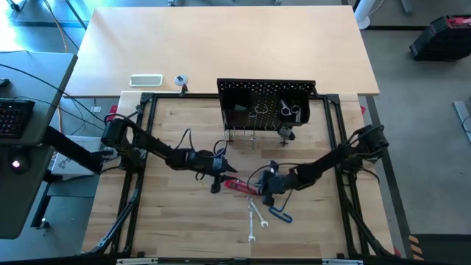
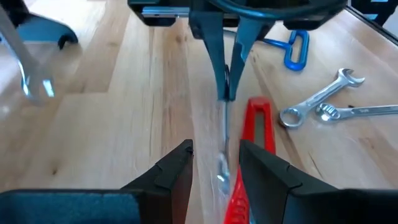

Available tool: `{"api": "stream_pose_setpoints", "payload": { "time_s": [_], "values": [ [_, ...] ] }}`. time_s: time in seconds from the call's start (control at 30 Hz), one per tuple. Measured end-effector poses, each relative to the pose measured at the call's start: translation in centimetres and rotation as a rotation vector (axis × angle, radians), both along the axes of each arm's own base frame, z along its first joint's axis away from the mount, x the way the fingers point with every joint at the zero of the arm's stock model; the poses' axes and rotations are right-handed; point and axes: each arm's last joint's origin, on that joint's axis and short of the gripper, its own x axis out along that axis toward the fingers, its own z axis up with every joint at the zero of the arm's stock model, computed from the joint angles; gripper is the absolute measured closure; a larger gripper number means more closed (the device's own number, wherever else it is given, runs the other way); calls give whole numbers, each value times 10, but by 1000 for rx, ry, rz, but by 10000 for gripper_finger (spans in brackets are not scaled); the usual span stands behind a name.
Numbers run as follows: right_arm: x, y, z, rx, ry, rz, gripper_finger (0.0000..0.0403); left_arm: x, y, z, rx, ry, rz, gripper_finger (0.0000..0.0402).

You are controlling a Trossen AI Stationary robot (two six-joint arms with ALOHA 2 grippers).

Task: Hang tools onto peg board
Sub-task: Hang the wrench on the peg board

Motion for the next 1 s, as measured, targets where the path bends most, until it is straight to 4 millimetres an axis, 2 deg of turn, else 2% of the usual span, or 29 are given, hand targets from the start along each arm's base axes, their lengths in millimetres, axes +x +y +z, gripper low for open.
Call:
{"api": "stream_pose_setpoints", "payload": {
  "time_s": [0.17, 0.47, 0.7, 1.0],
  "values": [
    [11, 1, 10, -28, 16, 13, 399, 6, -1, 5, 16, -6, -43, 279],
    [12, 1, 11, -32, 19, 8, 403, 18, -3, 4, 55, 107, -102, 279],
    [13, 1, 12, -29, 8, 7, 400, 33, -5, -15, 9, 210, -142, 279],
    [13, 1, 7, -24, 31, 13, 401, 59, -1, -19, 0, 229, -106, 279]
  ]
}}
